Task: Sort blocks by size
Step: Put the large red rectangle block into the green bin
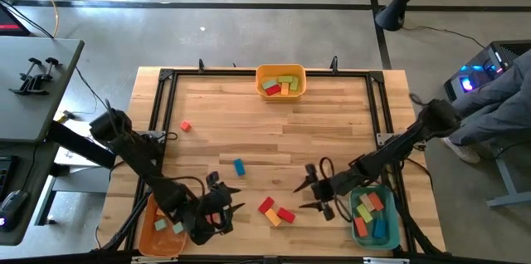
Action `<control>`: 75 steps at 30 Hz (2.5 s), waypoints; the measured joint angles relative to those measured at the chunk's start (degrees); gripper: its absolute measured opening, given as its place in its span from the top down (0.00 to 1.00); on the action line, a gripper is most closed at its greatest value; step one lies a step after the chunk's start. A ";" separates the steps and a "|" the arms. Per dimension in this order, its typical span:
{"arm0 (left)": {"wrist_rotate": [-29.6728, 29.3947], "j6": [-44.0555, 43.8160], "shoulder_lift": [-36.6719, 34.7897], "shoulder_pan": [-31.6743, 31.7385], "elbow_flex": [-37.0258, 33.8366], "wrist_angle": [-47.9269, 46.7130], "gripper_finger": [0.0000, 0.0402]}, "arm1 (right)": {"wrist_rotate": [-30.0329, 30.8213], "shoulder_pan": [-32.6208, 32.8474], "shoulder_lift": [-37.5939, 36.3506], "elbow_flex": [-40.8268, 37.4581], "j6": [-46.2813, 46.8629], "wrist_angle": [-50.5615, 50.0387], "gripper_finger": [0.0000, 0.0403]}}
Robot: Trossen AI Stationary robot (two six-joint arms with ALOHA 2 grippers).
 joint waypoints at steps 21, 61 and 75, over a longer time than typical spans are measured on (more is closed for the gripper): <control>-6.35 18.99 11.02 6.93 -0.03 19.15 0.53 | 11.74 7.54 13.24 19.04 26.23 -20.12 0.43; -0.87 23.61 14.73 5.75 0.02 49.09 0.53 | 32.64 14.70 30.86 28.24 44.87 -20.97 0.43; -0.87 24.78 14.73 5.95 0.02 48.72 0.53 | 34.19 14.86 31.26 28.13 50.62 -30.00 0.43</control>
